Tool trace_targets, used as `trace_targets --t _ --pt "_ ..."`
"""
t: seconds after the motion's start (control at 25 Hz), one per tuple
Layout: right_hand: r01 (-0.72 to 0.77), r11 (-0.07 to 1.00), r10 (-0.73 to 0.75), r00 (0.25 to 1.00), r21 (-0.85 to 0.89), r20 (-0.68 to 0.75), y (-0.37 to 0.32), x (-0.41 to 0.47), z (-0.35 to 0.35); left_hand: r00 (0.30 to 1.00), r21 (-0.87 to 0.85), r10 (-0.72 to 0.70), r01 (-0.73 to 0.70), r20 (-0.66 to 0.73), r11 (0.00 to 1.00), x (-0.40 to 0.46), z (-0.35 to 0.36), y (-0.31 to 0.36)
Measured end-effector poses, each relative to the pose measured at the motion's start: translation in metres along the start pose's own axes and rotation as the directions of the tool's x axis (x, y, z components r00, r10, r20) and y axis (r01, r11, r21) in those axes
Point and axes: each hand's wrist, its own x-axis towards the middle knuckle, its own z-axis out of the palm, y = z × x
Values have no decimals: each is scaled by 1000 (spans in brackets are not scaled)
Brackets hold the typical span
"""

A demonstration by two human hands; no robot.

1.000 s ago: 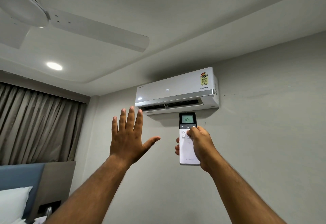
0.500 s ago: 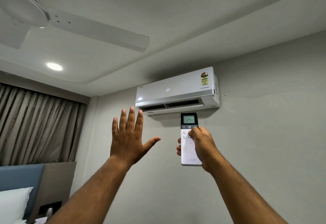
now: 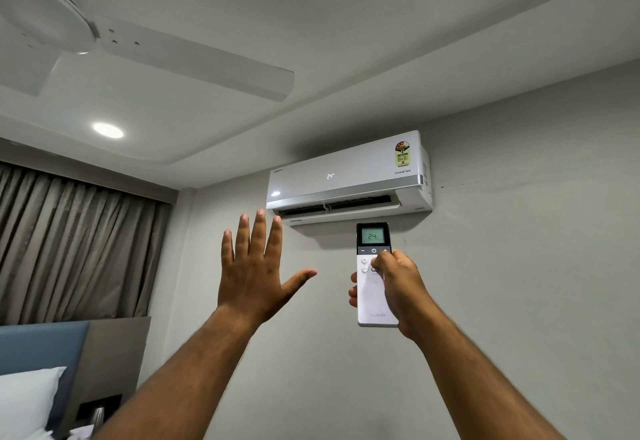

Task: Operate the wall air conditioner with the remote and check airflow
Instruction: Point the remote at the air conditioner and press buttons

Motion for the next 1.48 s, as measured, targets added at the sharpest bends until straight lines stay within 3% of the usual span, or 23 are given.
trace_targets --t 1.48 --pt "6 1000 -6 1000 -14 0 -12 -12 -4 1000 3 0 0 14 1000 -1 -6 2"
